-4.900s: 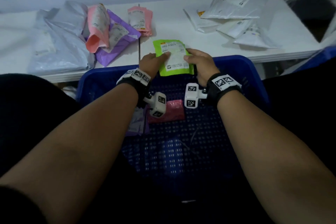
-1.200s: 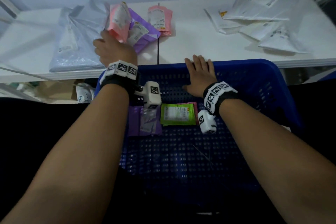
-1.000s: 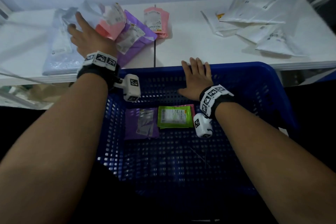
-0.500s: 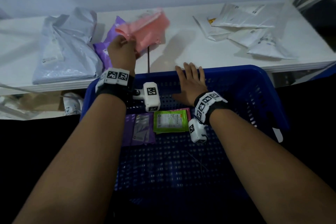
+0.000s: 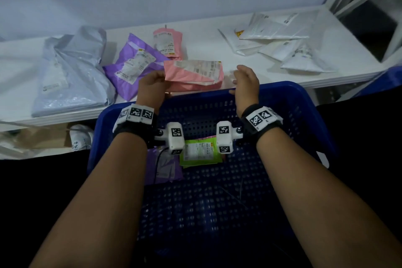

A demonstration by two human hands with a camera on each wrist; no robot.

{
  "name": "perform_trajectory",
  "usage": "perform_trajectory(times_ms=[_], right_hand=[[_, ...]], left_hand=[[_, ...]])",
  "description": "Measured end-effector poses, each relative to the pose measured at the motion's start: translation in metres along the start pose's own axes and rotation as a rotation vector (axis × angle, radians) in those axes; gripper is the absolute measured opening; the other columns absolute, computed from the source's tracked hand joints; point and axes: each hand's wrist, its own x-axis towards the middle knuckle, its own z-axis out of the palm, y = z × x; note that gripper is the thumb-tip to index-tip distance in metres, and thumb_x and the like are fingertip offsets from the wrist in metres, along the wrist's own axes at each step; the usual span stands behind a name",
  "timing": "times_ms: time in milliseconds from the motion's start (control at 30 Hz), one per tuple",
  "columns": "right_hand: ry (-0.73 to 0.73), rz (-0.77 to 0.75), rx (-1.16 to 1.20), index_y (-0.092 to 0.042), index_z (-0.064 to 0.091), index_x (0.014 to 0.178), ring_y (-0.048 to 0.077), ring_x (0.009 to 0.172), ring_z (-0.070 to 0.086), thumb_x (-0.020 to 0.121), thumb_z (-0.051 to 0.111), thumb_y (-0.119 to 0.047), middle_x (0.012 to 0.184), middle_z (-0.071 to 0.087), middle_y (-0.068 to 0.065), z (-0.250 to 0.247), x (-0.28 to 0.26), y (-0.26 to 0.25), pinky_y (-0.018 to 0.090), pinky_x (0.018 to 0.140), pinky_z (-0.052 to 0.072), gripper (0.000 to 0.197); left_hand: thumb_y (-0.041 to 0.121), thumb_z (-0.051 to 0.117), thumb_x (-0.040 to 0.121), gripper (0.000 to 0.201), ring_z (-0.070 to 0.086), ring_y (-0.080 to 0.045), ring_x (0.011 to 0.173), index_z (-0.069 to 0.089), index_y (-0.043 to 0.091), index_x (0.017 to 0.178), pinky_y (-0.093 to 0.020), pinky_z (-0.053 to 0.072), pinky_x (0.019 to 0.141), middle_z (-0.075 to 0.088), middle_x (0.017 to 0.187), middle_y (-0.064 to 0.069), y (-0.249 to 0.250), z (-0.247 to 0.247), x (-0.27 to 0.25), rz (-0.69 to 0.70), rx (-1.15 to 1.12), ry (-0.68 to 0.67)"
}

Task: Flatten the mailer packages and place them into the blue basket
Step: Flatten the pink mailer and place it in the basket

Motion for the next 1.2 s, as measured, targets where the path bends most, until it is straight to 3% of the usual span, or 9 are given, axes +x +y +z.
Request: perform_trajectory(times_ms=[133, 233, 433, 567, 733, 867, 967, 1100, 1200], right_hand=[[-0.171, 0.101, -0.076, -0.015, 0.062, 0.109, 0.020, 0.080, 0.067, 0.099, 0.052, -0.030, 0.103, 0.069, 0.008, 0.004, 0.005, -0.011, 0.030, 0.063, 0.050, 0.020], [-0.250, 0.152, -0.099, -0.014, 0.061, 0.100, 0.020, 0.076, 0.069, 0.098, 0.055, -0.029, 0.096, 0.072, 0.009, 0.007, 0.004, -0.006, 0.030, 0.063, 0.049, 0.016], [-0.268, 0.099, -0.041, -0.012, 0.066, 0.117, 0.018, 0.092, 0.068, 0.093, 0.064, -0.012, 0.110, 0.070, 0.010, 0.011, 0.001, -0.006, 0.023, 0.070, 0.054, 0.024], [-0.244, -0.010, -0.083, -0.016, 0.068, 0.112, 0.020, 0.101, 0.069, 0.084, 0.067, -0.007, 0.110, 0.069, 0.008, 0.018, 0.001, -0.016, 0.036, 0.089, 0.058, 0.029], [-0.270, -0.107, -0.093, -0.009, 0.068, 0.113, 0.022, 0.097, 0.071, 0.086, 0.063, 0.005, 0.106, 0.070, 0.010, 0.022, 0.001, -0.027, 0.024, 0.069, 0.057, 0.031], [-0.212, -0.145, -0.314, -0.039, 0.072, 0.090, 0.014, 0.098, 0.068, 0.070, 0.068, -0.021, 0.089, 0.070, -0.015, 0.025, 0.006, -0.021, 0.047, 0.095, 0.053, 0.027], [-0.232, -0.172, -0.352, -0.036, 0.072, 0.089, 0.011, 0.096, 0.068, 0.071, 0.067, -0.020, 0.091, 0.071, -0.014, 0.027, 0.008, -0.017, 0.047, 0.091, 0.055, 0.024], [-0.274, -0.207, -0.254, -0.023, 0.072, 0.095, 0.019, 0.099, 0.068, 0.078, 0.066, -0.006, 0.097, 0.072, -0.003, 0.030, 0.013, -0.017, 0.036, 0.083, 0.059, 0.024], [-0.327, -0.182, -0.170, -0.014, 0.069, 0.104, 0.018, 0.098, 0.070, 0.084, 0.062, 0.003, 0.103, 0.071, 0.005, 0.034, 0.022, -0.015, 0.026, 0.070, 0.057, 0.027]], left_hand=[[-0.008, 0.064, 0.087, 0.021, 0.070, -0.016, 0.068, 0.066, 0.012, 0.081, -0.032, 0.059, 0.072, 0.072, 0.074, 0.002, 0.005, 0.001, 0.003, 0.022, -0.012, -0.043], [-0.006, 0.064, 0.085, 0.023, 0.068, -0.016, 0.074, 0.069, 0.007, 0.104, -0.031, 0.057, 0.071, 0.074, 0.091, -0.001, -0.003, -0.001, 0.007, 0.028, 0.085, -0.017], [0.000, 0.064, 0.073, 0.054, 0.067, -0.016, 0.107, 0.064, 0.011, 0.126, -0.030, 0.056, 0.085, 0.071, 0.116, -0.004, -0.004, 0.001, 0.004, 0.073, 0.168, -0.016], [-0.005, 0.047, 0.061, 0.058, 0.065, -0.019, 0.088, 0.070, 0.007, 0.113, -0.031, 0.053, 0.073, 0.073, 0.099, -0.008, 0.008, 0.007, 0.004, 0.065, 0.165, -0.115], [0.010, 0.060, 0.070, 0.021, 0.065, -0.024, 0.090, 0.066, 0.013, 0.090, -0.041, 0.052, 0.082, 0.070, 0.091, -0.008, 0.016, 0.015, 0.005, -0.047, 0.052, -0.057], [0.014, 0.068, 0.080, 0.002, 0.063, -0.014, 0.070, 0.070, 0.014, 0.081, -0.042, 0.055, 0.081, 0.066, 0.070, 0.003, 0.010, 0.017, 0.007, -0.098, 0.054, -0.007], [0.021, 0.073, 0.069, 0.020, 0.070, -0.028, 0.083, 0.077, 0.012, 0.087, -0.048, 0.057, 0.085, 0.074, 0.085, -0.006, 0.005, 0.015, 0.010, -0.065, 0.073, 0.039], [0.009, 0.075, 0.080, 0.041, 0.065, -0.011, 0.085, 0.065, 0.006, 0.120, -0.015, 0.052, 0.064, 0.066, 0.107, -0.005, 0.006, 0.015, 0.018, 0.018, 0.026, 0.171], [0.003, 0.071, 0.083, 0.045, 0.061, -0.002, 0.083, 0.060, 0.007, 0.127, -0.010, 0.049, 0.065, 0.062, 0.101, 0.002, 0.005, 0.016, 0.026, 0.095, 0.016, 0.183]])
